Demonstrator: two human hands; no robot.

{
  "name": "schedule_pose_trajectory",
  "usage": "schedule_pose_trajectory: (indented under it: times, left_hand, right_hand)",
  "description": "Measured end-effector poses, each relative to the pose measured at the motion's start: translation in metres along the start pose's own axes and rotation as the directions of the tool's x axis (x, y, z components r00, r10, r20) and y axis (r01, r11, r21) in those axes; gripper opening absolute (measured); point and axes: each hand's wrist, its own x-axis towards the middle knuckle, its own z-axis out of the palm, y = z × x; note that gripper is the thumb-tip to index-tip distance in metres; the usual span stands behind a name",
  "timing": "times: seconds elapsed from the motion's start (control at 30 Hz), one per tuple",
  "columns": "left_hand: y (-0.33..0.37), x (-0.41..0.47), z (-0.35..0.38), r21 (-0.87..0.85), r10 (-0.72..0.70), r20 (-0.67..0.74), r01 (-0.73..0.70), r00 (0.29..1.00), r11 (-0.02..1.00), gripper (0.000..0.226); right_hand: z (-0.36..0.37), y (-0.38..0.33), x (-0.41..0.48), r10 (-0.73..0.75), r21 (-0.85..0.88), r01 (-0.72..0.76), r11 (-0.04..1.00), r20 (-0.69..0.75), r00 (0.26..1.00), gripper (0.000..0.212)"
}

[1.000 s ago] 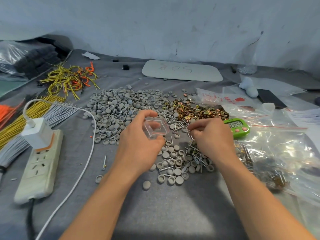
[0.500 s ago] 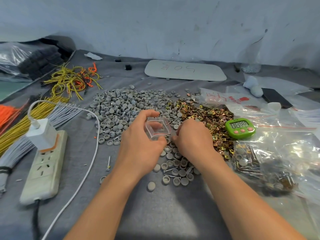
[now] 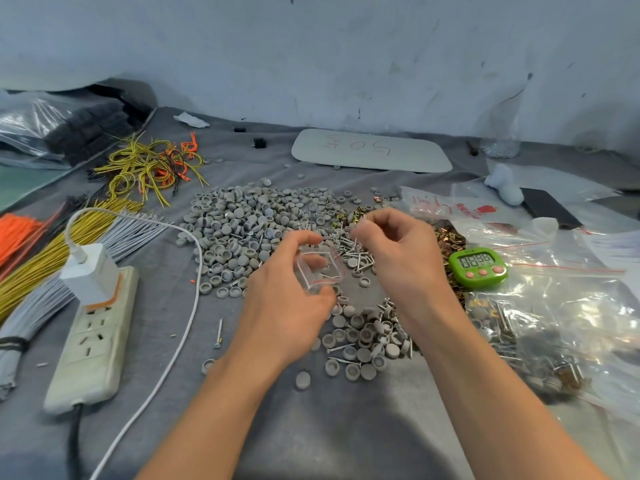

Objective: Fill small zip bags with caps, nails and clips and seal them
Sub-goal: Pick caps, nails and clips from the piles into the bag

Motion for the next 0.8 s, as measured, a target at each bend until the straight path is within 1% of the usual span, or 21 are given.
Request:
schedule_pose_trajectory:
  times: [0.03,0.1,0.17,0.27,0.3,0.33,0.37,0.43,0.47,0.5,0.57,0.6,0.63,0.67,0.73,0.8]
  left_hand:
    - [0.002,0.001,0.001,0.002,0.005,0.008,-0.005,1.000,1.000,0.058]
    - [0.005,0.001,0.001,0.004,0.011,0.012,-0.011,1.000,1.000,0.059]
    - [0.007,0.001,0.002,-0.020,0.013,0.007,-0.013,1.000,1.000,0.059]
    - [0.006,0.000,0.005,-0.079,0.032,-0.017,-0.033,0.999,0.996,0.055]
    - [0.007,0.000,0.006,-0.095,0.035,-0.025,-0.037,0.999,0.995,0.055]
    - [0.007,0.001,0.006,-0.116,0.033,-0.032,-0.036,0.999,0.993,0.055]
    - [0.007,0.002,0.006,-0.146,0.024,-0.036,-0.029,0.999,0.989,0.055]
    - [0.007,0.005,0.003,-0.237,0.010,-0.035,-0.018,0.999,0.971,0.052]
    - [0.007,0.006,0.001,-0.286,0.012,-0.031,-0.021,0.999,0.958,0.051]
    - [0.007,0.007,0.000,-0.338,0.019,-0.024,-0.026,1.000,0.941,0.049]
    - [0.010,0.008,-0.002,-0.479,0.023,0.003,-0.019,1.000,0.878,0.046]
    - [0.011,0.009,-0.003,-0.555,0.011,0.017,0.000,1.000,0.832,0.044]
    - [0.013,0.011,-0.004,-0.626,-0.010,0.029,0.026,1.000,0.779,0.042]
    - [0.014,0.012,-0.005,-0.693,-0.038,0.046,0.059,0.998,0.719,0.039]
    - [0.015,0.016,-0.006,-0.815,-0.091,0.108,0.141,0.990,0.562,0.035]
    - [0.014,0.018,-0.009,-0.894,-0.134,0.172,0.211,0.976,0.394,0.038]
  right_hand:
    - [0.001,-0.005,-0.003,-0.015,0.078,0.013,0.997,0.026,1.000,0.013]
    - [0.008,-0.010,-0.009,-0.025,0.124,0.012,0.992,0.102,0.994,0.015]
    - [0.013,-0.011,-0.014,-0.020,0.075,0.007,0.997,0.173,0.985,0.016]
    - [0.007,-0.009,-0.016,-0.007,-0.067,0.025,0.997,0.258,0.966,0.010]
    - [0.004,-0.009,-0.016,0.005,-0.062,0.014,0.998,0.289,0.957,0.012]
    - [0.001,-0.010,-0.016,0.014,-0.021,-0.008,1.000,0.305,0.952,0.013]
    - [0.000,-0.011,-0.016,0.017,0.045,-0.031,0.999,0.287,0.958,0.014]
    - [-0.002,-0.009,-0.012,0.039,0.175,-0.066,0.982,0.157,0.987,0.023]
    - [-0.003,-0.006,-0.008,0.070,0.216,-0.094,0.972,0.116,0.991,0.029]
    - [-0.004,-0.004,-0.005,0.105,0.236,-0.135,0.962,0.135,0.985,0.036]
    - [-0.007,0.000,-0.003,0.156,0.189,-0.222,0.957,0.311,0.937,0.057]
    - [-0.007,0.002,-0.004,0.173,0.132,-0.244,0.961,0.403,0.899,0.062]
    - [-0.007,0.003,-0.005,0.187,0.069,-0.246,0.967,0.466,0.865,0.063]
    - [-0.007,0.005,-0.006,0.199,0.004,-0.232,0.973,0.499,0.844,0.057]
    - [-0.005,0.006,-0.010,0.223,-0.110,-0.195,0.975,0.514,0.828,0.037]
    - [-0.004,0.008,-0.012,0.225,-0.103,-0.201,0.974,0.524,0.821,0.017]
